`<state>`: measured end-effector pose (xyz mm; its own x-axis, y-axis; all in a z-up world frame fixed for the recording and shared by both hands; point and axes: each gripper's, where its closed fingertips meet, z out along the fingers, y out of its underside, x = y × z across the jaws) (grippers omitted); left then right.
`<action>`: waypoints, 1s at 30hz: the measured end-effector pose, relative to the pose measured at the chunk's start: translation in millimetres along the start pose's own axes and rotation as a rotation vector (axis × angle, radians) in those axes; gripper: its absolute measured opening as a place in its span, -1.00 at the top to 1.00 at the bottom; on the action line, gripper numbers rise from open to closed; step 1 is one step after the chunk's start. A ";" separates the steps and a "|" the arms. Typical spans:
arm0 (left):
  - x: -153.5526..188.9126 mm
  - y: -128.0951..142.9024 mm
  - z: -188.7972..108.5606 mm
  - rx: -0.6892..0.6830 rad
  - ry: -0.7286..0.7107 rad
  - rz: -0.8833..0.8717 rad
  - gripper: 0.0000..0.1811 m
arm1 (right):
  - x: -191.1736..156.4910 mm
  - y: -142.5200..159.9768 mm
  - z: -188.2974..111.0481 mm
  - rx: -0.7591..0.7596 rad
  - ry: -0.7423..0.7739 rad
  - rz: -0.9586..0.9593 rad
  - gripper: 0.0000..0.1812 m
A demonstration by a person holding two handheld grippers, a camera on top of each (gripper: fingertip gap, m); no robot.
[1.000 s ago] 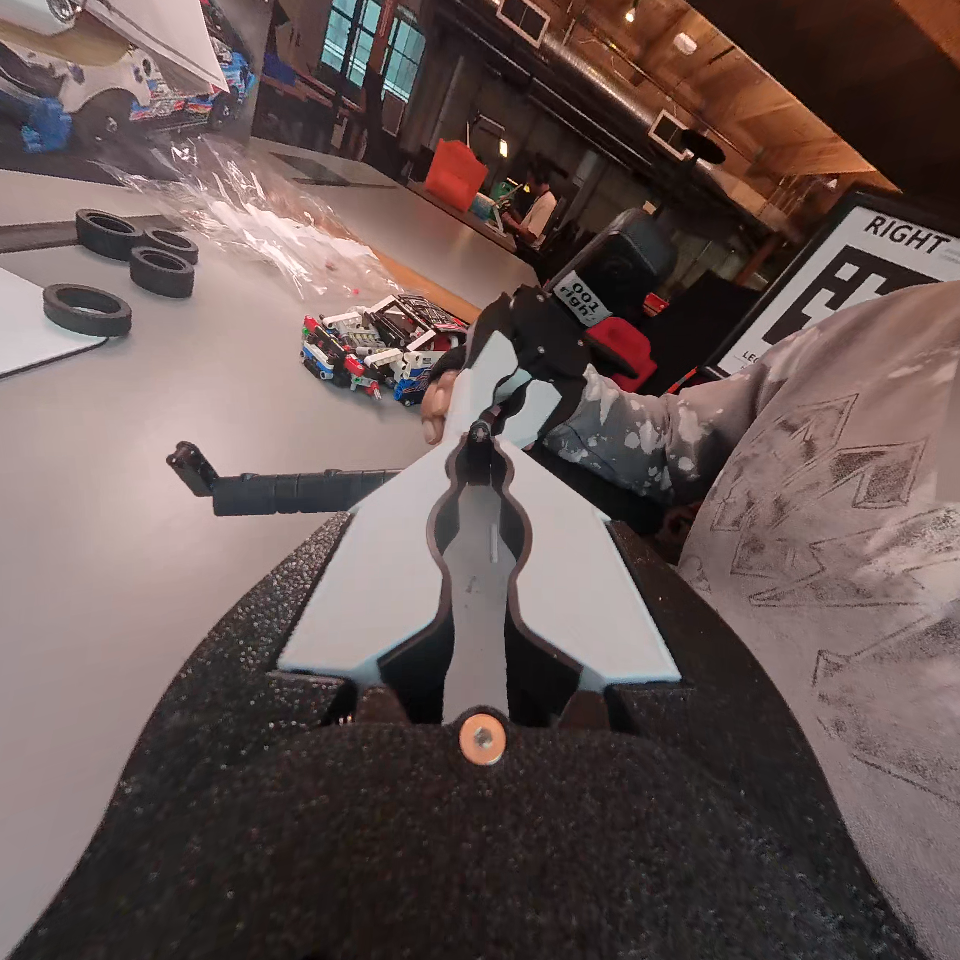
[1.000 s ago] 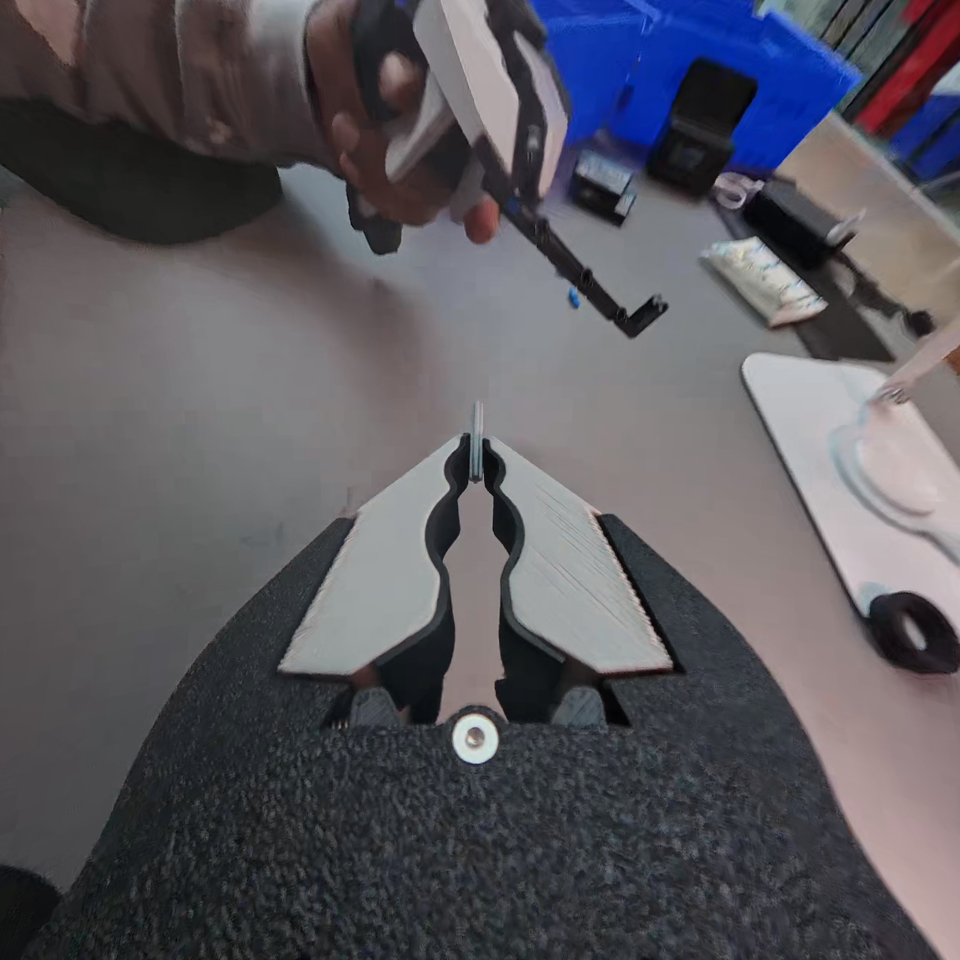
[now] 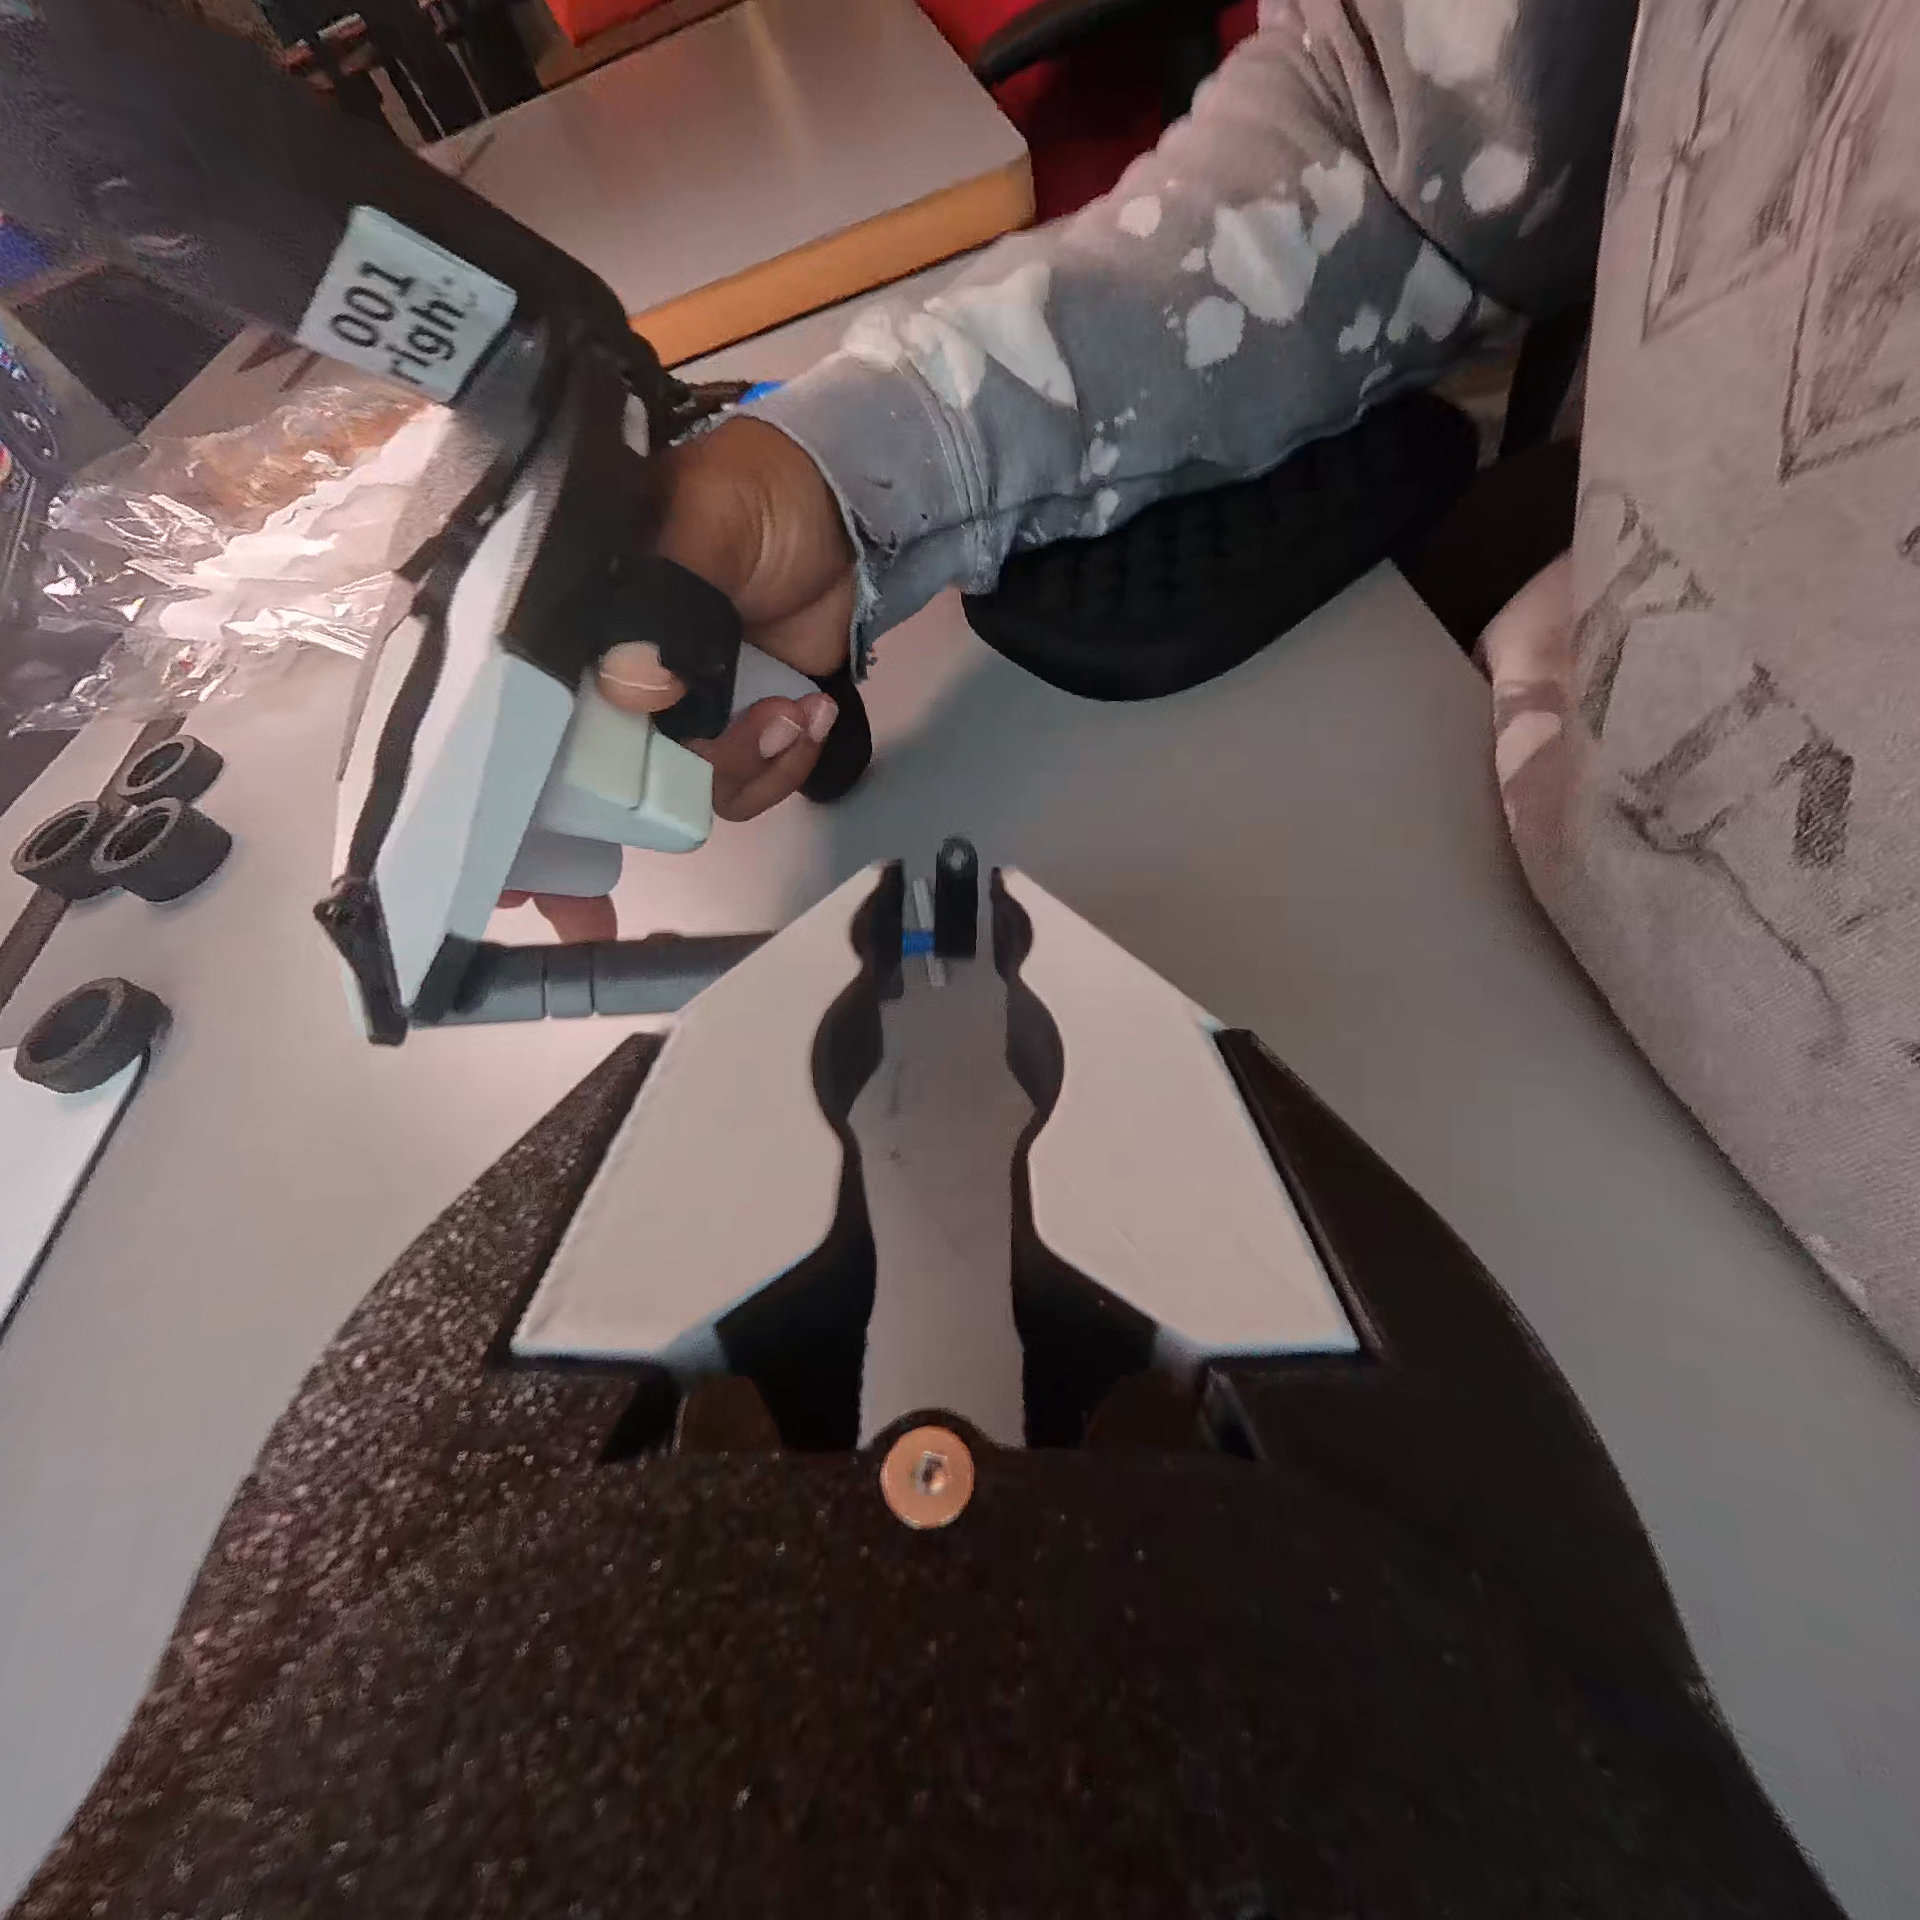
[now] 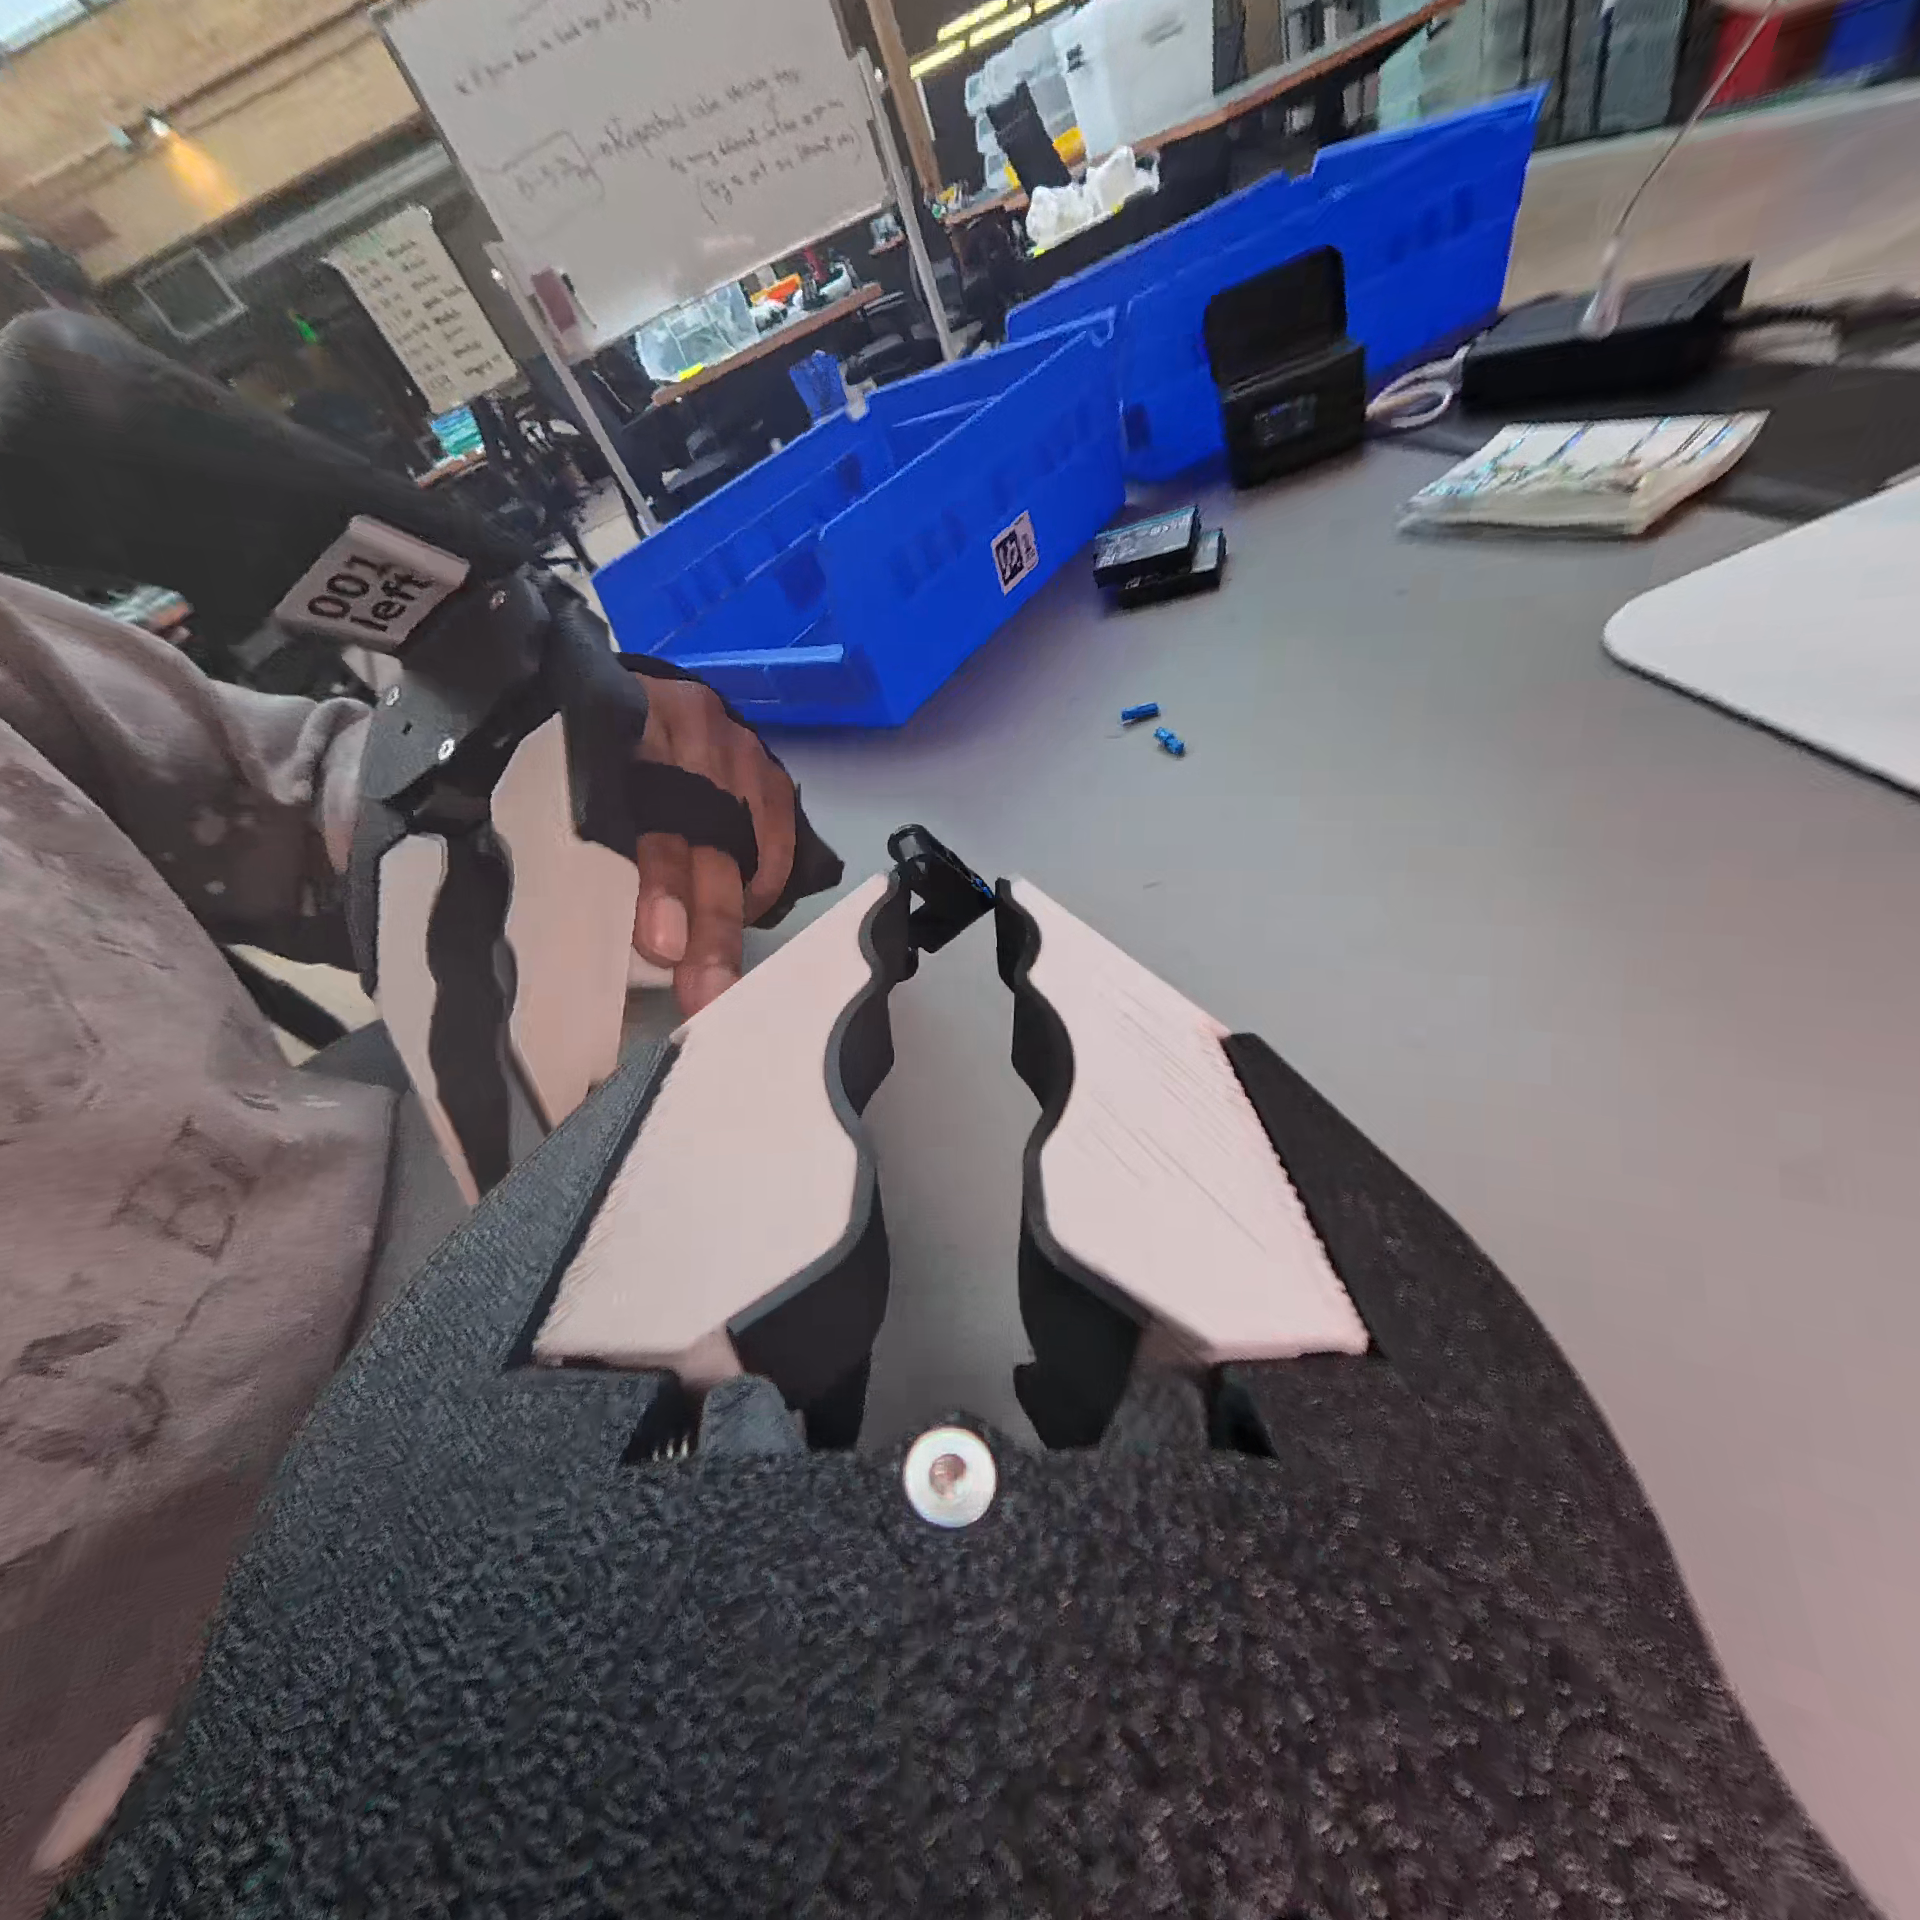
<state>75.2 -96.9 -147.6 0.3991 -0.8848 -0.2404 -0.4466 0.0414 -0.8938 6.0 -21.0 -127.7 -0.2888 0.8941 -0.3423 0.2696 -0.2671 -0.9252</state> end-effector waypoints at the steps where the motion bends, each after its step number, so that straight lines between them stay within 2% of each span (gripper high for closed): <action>1: -4.6 -7.5 -6.3 0.058 0.014 -0.070 0.68 | 1.9 -7.8 -3.9 0.039 0.026 -0.040 0.83; 2: -10.7 -17.5 -15.5 0.140 0.038 -0.164 0.58 | 3.1 -15.7 -8.3 0.078 0.051 -0.082 0.83; 4: -35.7 -33.4 -38.6 0.312 0.041 -0.375 0.50 | 0.7 -29.2 -16.2 0.148 0.095 -0.198 0.82; 6: -72.1 -26.4 -54.1 0.398 -0.048 -0.590 0.55 | -13.1 -36.3 -16.9 0.185 0.096 -0.321 0.83; 7: -80.3 -19.3 -55.6 0.407 -0.043 -0.691 0.51 | -22.2 -40.2 -15.4 0.213 0.092 -0.378 0.82; 9: -72.0 -17.5 -49.5 0.417 0.098 -0.833 0.45 | -40.9 -45.6 -9.7 0.263 0.076 -0.457 0.82; 11: -55.3 -25.7 -40.6 0.425 0.235 -0.886 0.49 | -58.3 -46.3 -3.5 0.288 0.040 -0.507 0.82; 13: -43.9 -29.4 -32.3 0.391 0.255 -0.832 0.75 | -68.9 -41.6 1.8 0.275 -0.002 -0.522 0.81; 14: -41.0 -29.5 -30.3 0.367 0.234 -0.780 0.89 | -67.1 -38.5 3.3 0.255 0.008 -0.531 0.81; 15: -42.7 -27.0 -28.9 0.336 0.175 -0.721 0.94 | -62.9 -37.3 2.4 0.244 0.026 -0.541 0.81; 20: -79.6 -3.4 -42.6 0.169 -0.262 -0.403 0.94 | -52.7 -36.4 -5.7 0.182 -0.001 -0.418 0.75; 22: -89.3 7.3 -46.5 0.069 -0.397 -0.255 0.94 | -45.9 -37.3 -4.7 0.157 0.040 -0.394 0.71; 26: -92.7 21.7 -41.2 -0.083 -0.509 -0.057 0.93 | -35.3 -29.2 2.6 0.072 0.112 -0.372 0.71; 30: -94.4 28.8 -36.7 -0.141 -0.555 0.000 0.93 | -23.4 -18.5 5.5 -0.002 0.205 -0.460 0.88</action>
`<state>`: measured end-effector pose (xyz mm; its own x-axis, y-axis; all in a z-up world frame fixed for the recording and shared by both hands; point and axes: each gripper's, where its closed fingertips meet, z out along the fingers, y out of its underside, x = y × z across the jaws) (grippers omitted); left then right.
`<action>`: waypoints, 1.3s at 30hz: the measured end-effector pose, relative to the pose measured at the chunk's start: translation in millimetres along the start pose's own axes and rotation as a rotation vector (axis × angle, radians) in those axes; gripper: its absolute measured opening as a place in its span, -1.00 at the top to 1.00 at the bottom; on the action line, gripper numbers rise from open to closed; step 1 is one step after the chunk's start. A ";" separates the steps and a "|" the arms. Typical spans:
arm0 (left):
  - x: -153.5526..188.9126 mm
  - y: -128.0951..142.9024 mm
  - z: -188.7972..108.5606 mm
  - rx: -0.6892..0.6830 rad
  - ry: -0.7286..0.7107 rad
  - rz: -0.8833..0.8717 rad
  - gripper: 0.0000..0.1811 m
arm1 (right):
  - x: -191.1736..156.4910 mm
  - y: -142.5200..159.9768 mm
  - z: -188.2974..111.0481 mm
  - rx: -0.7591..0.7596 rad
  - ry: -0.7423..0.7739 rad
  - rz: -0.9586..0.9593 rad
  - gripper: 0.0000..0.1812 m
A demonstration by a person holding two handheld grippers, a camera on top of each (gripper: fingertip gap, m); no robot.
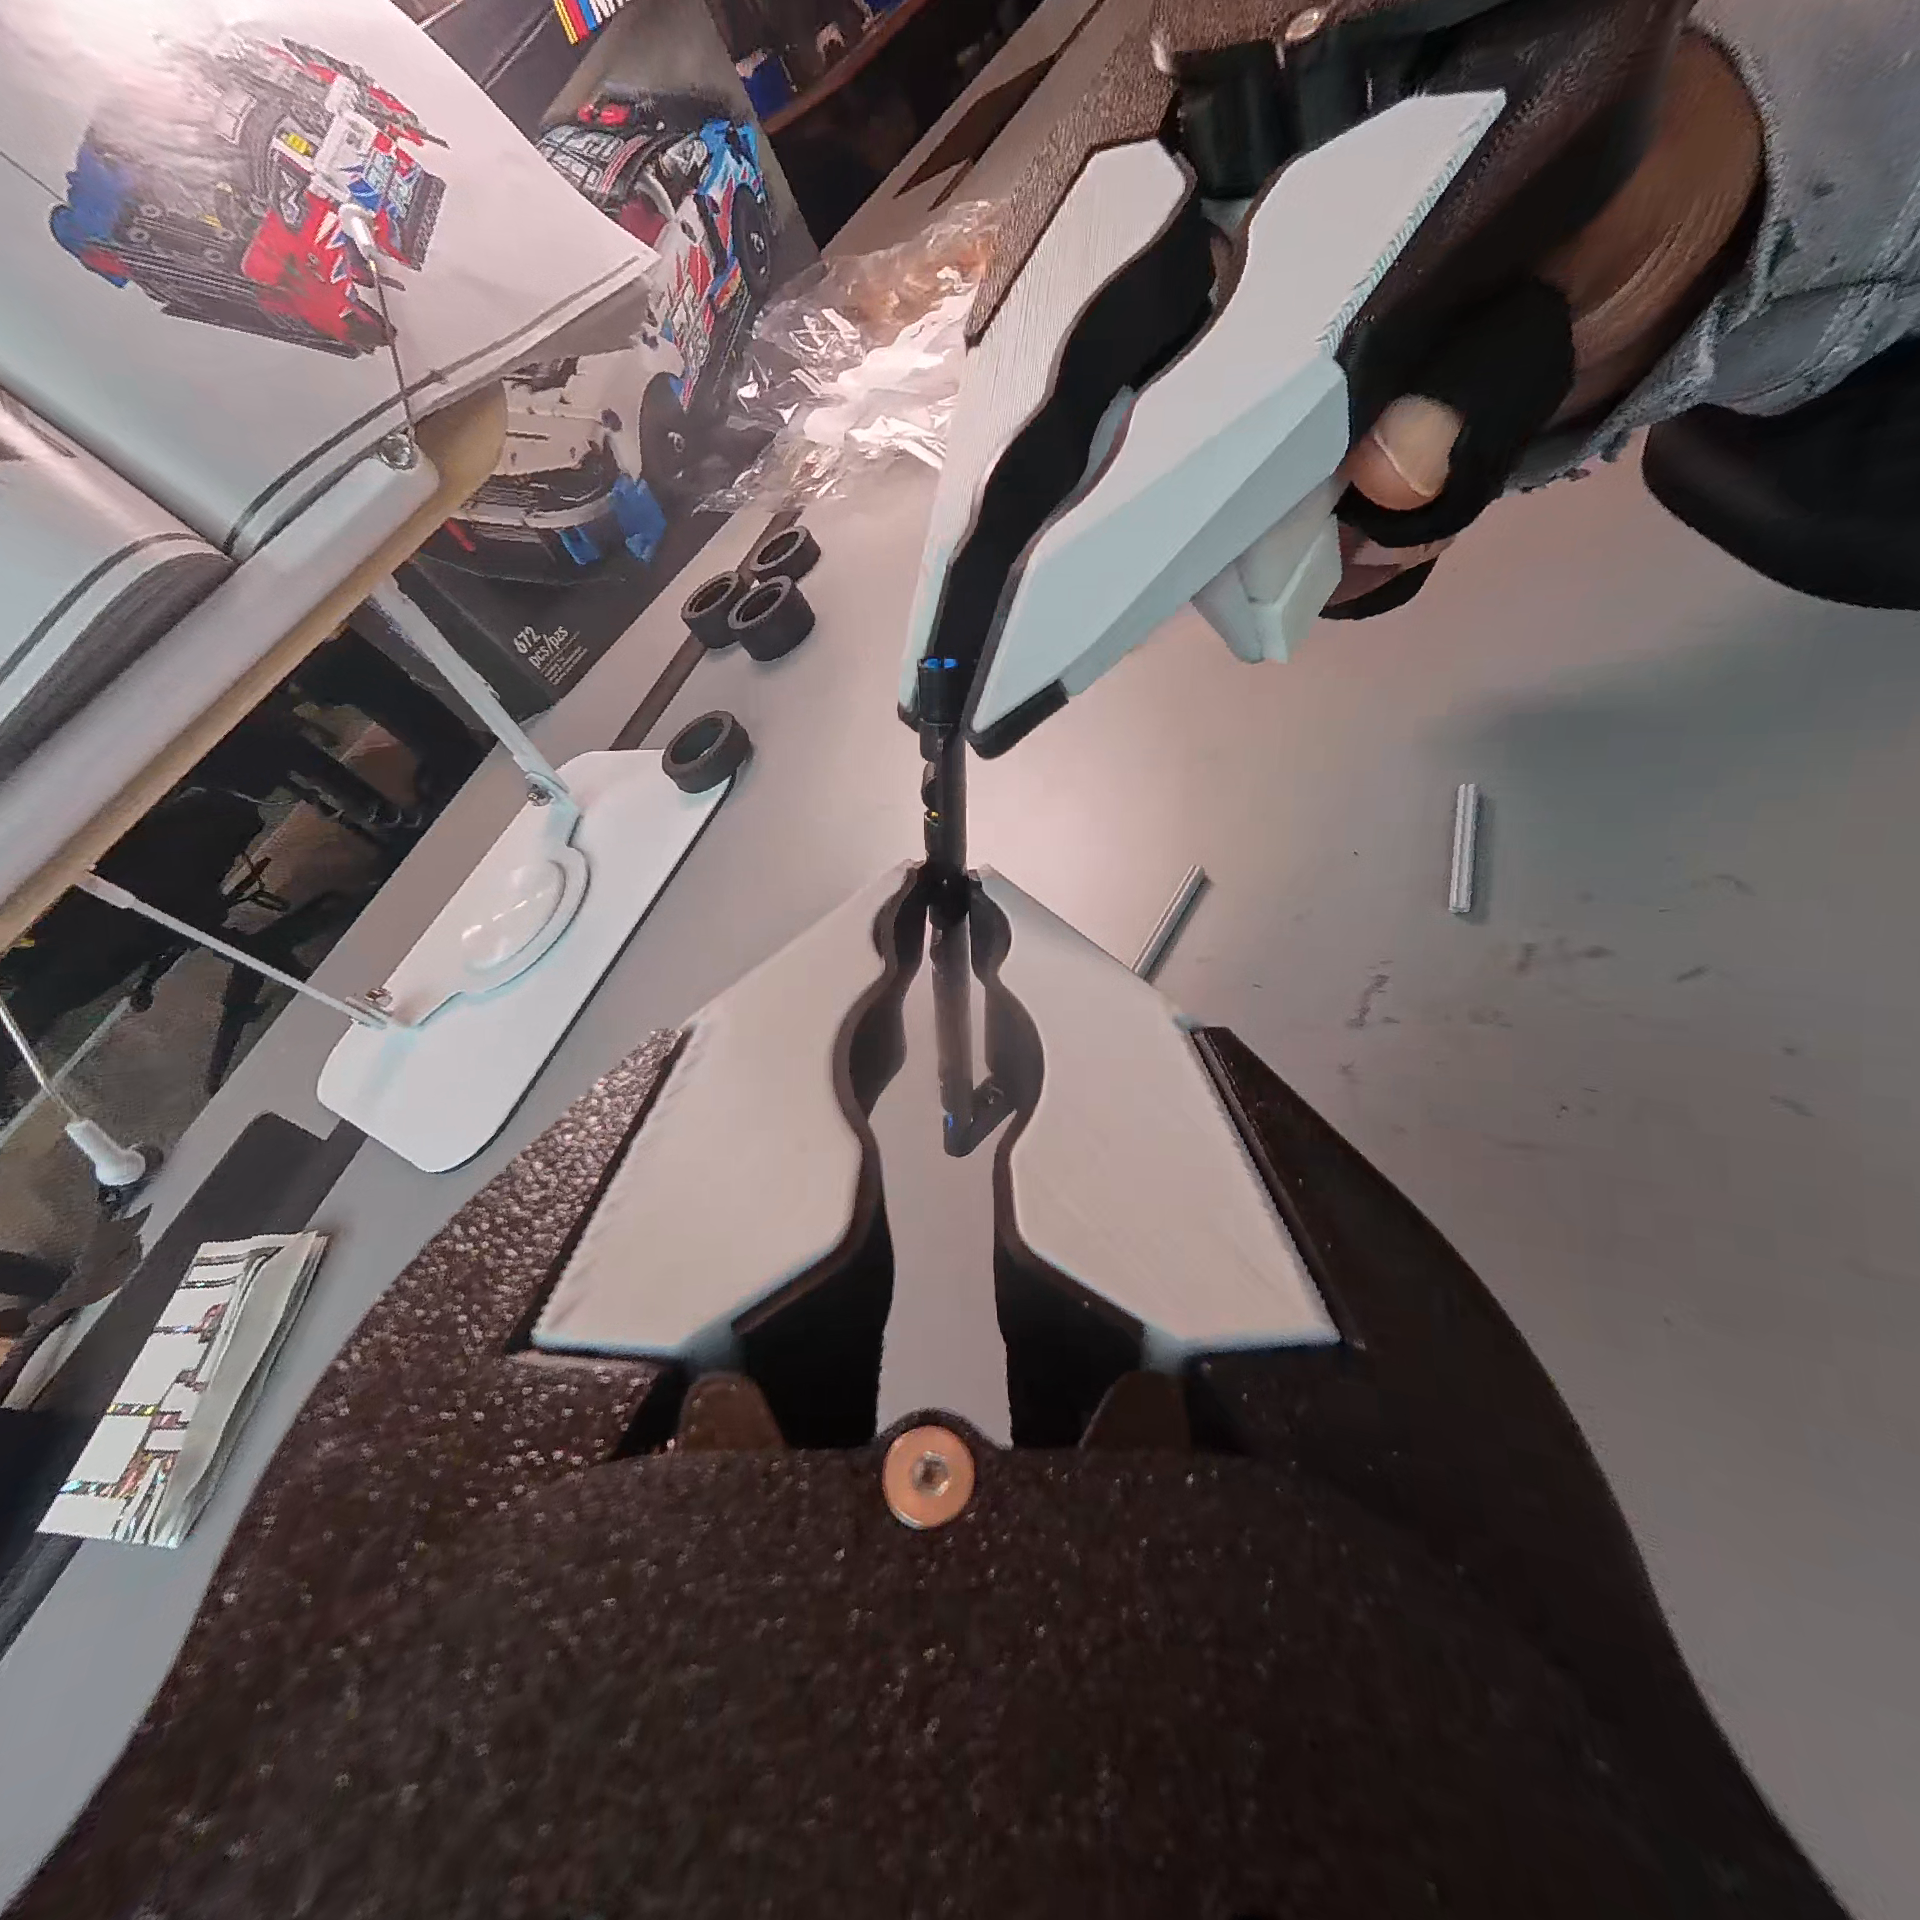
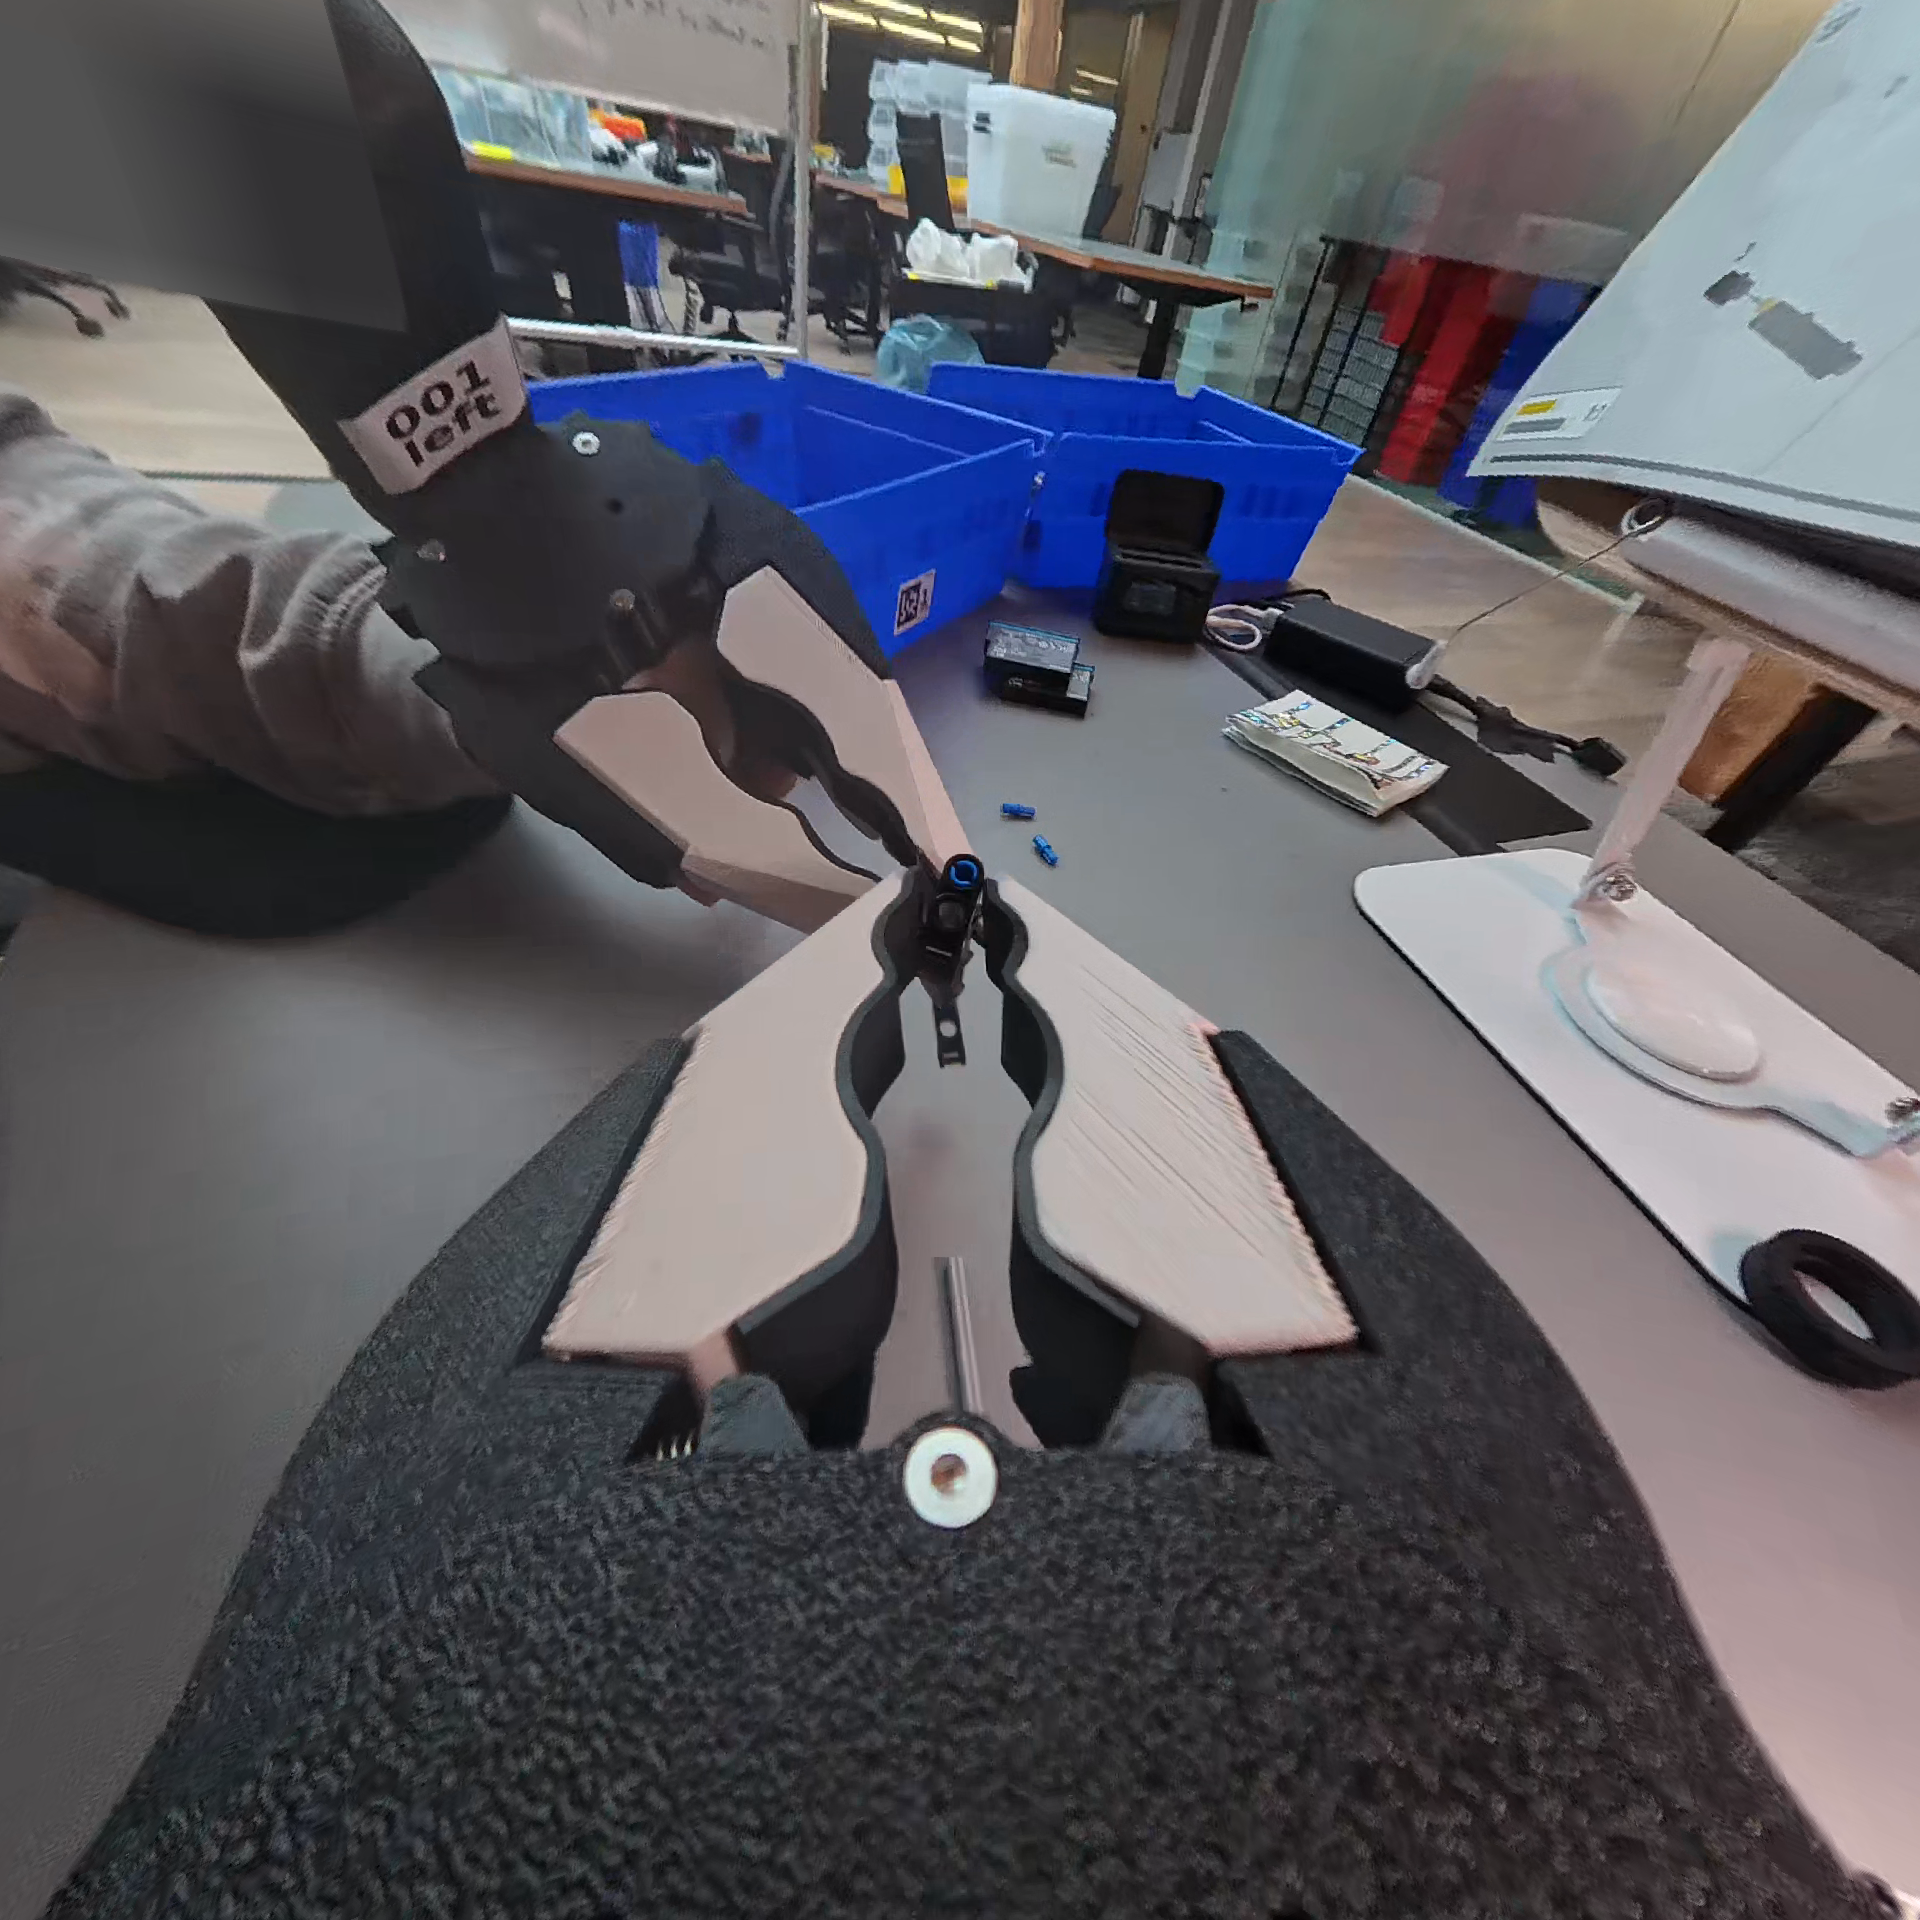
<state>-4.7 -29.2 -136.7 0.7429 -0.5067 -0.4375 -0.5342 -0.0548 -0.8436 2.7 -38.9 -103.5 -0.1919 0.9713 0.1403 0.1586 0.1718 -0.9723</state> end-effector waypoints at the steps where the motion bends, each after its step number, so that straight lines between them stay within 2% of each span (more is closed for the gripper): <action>1: -2.3 1.2 0.3 -0.006 -0.016 0.004 0.92 | 2.8 2.5 0.1 -0.014 0.022 -0.028 0.88; 6: -0.1 2.3 -0.6 -0.002 0.019 -0.008 0.90 | 1.5 6.0 -1.3 -0.026 -0.008 -0.029 0.90; 7: 4.6 1.7 -1.3 0.009 0.074 -0.048 0.89 | -1.0 6.3 -2.1 -0.027 -0.024 -0.050 0.90; 9: 16.9 -5.0 -6.8 0.062 0.259 -0.239 0.71 | -10.7 5.4 -4.2 -0.008 -0.083 -0.090 0.90; 11: 26.3 -15.6 -16.6 0.121 0.435 -0.410 0.64 | -25.1 4.7 -6.1 0.008 -0.168 -0.099 0.90; 13: 32.3 -18.6 -22.0 0.138 0.503 -0.436 0.63 | -36.8 3.7 -6.5 0.021 -0.224 -0.110 0.90; 15: 46.9 -10.6 -24.1 0.075 0.544 -0.340 0.73 | -43.0 5.9 -5.2 0.007 -0.244 -0.128 0.90; 18: 54.3 -9.9 -24.0 0.062 0.535 -0.245 0.88 | -45.2 4.2 -6.3 0.014 -0.261 -0.117 0.90; 21: 44.2 -19.6 -26.3 0.118 0.544 -0.334 0.94 | -36.4 -5.1 -9.5 0.050 -0.245 -0.061 0.92; 22: 41.4 -11.0 -23.3 0.082 0.522 -0.331 0.96 | -30.2 -18.7 -16.0 0.130 -0.230 -0.028 0.92; 23: 36.9 10.2 -17.6 -0.005 0.471 -0.307 0.94 | -18.3 -46.1 -33.0 0.268 -0.232 0.072 0.93; 24: 35.9 16.0 -18.6 -0.005 0.479 -0.340 0.94 | -3.5 -64.2 -49.5 0.330 -0.216 0.123 0.93; 25: 34.7 7.5 -22.8 0.038 0.504 -0.406 0.95 | 8.5 -71.0 -59.9 0.340 -0.152 0.068 0.93; 27: 29.1 -8.6 -25.8 0.104 0.500 -0.426 0.95 | 15.3 -64.7 -61.7 0.296 -0.104 0.037 0.92; 29: 31.3 -9.5 -22.1 0.096 0.504 -0.442 0.94 | 8.0 -45.6 -48.7 0.227 -0.151 0.087 0.92; 32: 42.7 3.2 -15.5 -0.001 0.526 -0.456 0.94 | -2.5 -16.6 -29.0 0.101 -0.192 0.064 0.92; 36: 53.7 26.9 -3.5 -0.173 0.486 -0.422 0.93 | -12.6 -7.8 -19.5 0.084 -0.243 0.106 0.92; 39: 59.1 28.7 -2.2 -0.188 0.498 -0.412 0.81 | -16.3 -0.7 -12.4 0.051 -0.215 0.049 0.92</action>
